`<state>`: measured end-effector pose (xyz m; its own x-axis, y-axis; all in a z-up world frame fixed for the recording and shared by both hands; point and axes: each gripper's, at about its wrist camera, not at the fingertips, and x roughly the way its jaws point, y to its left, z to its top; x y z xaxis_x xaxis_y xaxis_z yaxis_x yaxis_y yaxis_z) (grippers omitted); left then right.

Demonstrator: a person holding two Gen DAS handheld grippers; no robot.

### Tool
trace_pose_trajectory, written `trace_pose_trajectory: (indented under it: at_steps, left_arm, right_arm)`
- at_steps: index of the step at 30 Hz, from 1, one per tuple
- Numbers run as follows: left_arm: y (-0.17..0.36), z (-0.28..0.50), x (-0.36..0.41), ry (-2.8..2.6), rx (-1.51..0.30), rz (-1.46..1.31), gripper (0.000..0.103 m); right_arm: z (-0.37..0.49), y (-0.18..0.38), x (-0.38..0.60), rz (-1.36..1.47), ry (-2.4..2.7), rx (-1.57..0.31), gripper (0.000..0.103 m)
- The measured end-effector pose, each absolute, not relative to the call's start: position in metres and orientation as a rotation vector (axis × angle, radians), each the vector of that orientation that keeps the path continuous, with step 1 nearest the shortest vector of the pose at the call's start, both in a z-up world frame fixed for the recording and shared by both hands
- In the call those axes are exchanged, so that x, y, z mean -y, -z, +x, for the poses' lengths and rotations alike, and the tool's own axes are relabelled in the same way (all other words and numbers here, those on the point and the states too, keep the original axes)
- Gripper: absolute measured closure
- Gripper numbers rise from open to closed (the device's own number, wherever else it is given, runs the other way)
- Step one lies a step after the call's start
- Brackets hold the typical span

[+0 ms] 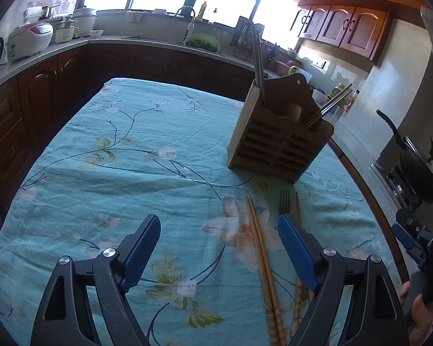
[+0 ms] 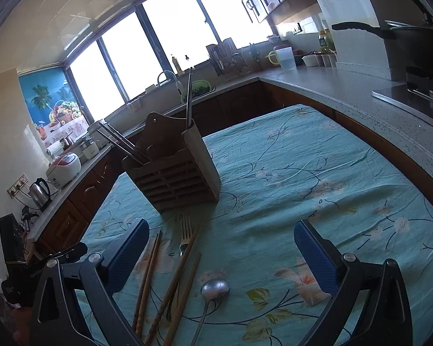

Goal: Organize utensils
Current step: 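Move both open grippers back down to the remaining utensils, then close the left gripper on a wooden chopstick while the right gripper grasps another chopstick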

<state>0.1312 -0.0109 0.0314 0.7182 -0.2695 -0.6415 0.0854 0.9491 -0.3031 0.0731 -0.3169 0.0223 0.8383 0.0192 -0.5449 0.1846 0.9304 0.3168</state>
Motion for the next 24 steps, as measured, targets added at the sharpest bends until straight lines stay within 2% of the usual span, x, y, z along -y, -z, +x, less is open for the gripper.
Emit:
trace_pose_trajectory:
  at_steps: [11, 14, 18, 21, 24]
  left_arm:
    - [-0.010, 0.155, 0.051, 0.213, -0.857, -0.129, 0.021]
    - [0.001, 0.167, 0.068, 0.204, -0.894, -0.076, 0.023]
    - [0.021, 0.182, 0.089, 0.192, -0.959, 0.003, 0.039]
    - [0.025, 0.185, 0.094, 0.190, -0.951, 0.020, 0.039]
    - [0.027, 0.187, 0.090, 0.197, -0.947, 0.021, 0.039]
  right_arm:
    - [0.080, -0.010, 0.314, 0.381, 0.066, -0.622, 0.004]
    - [0.082, -0.006, 0.313, 0.385, 0.063, -0.636, 0.010]
    - [0.085, -0.003, 0.313, 0.385, 0.066, -0.659, 0.023]
    - [0.089, 0.000, 0.313, 0.380, 0.071, -0.673, 0.031]
    - [0.094, 0.002, 0.311, 0.378, 0.067, -0.686, 0.035]
